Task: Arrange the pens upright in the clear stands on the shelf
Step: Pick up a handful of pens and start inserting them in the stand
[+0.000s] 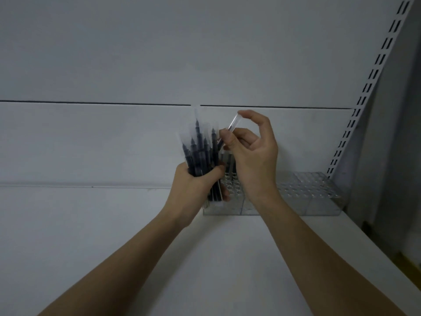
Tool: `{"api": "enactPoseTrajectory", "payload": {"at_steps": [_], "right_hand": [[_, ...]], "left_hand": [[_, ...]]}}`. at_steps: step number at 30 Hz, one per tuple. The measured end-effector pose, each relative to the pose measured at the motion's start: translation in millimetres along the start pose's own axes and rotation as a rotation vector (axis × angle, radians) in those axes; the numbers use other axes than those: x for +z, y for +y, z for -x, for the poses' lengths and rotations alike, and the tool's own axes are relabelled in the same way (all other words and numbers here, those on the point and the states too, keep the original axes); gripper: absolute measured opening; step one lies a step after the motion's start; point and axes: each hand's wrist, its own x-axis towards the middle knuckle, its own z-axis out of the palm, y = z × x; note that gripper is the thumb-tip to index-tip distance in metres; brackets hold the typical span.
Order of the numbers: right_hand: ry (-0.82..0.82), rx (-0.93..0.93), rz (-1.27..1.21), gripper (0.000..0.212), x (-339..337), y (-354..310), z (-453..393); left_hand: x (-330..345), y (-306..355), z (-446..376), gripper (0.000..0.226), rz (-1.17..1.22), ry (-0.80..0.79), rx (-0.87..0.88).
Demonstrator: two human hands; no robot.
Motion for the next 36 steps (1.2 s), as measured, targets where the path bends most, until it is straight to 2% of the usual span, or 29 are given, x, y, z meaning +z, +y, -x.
{"api": "enactPoseTrajectory", "payload": {"at_steps": [4, 7, 10, 13, 17, 20, 26, 30, 36], "right_hand": [[0.260, -0.077, -0.122, 0.038, -25.4, -17.2, -30.0], [0.337, -0.126, -0.016, 0.038, -52.1, -22.9, -51.7], [0.255, -0.134, 0.222, 0.034, -63.4, -10.4, -52.9], [0.173, -0.135, 0.346, 0.033, -68.2, 7.4, -46.3], [0.138, -0.165, 0.429, 0.035, -72.1, 23.3, -46.8], [0.103, -0.160, 0.461, 0.034, -71.5, 31.5, -44.4], [0.023, -0.156, 0.535, 0.032, -76.7, 38.1, -43.3], [-0.074, -0.147, 0.657, 0.032, -78.9, 47.5, -36.0], [-0.082, -0.156, 0.752, 0.029, -81.5, 50.9, -32.0]], "left_hand": [[14.3, 5.7, -10.1, 0.024, 0.101, 0.067, -0.028], [21.7, 7.2, -20.9, 0.019, 0.116, 0.020, -0.038], [27.8, 5.1, -28.8, 0.010, 0.180, -0.011, -0.041], [24.0, -0.6, -32.8, 0.010, 0.177, 0.008, 0.003], [12.1, -4.2, -31.7, 0.010, 0.235, 0.019, -0.010], [7.4, -4.1, -30.4, 0.029, 0.214, 0.033, -0.037], [4.1, -8.6, -31.8, 0.014, 0.153, 0.110, -0.036], [10.3, -11.4, -27.1, 0.014, 0.184, 0.114, -0.051], [14.1, -5.1, -19.8, 0.015, 0.405, 0.175, -0.134]]}}
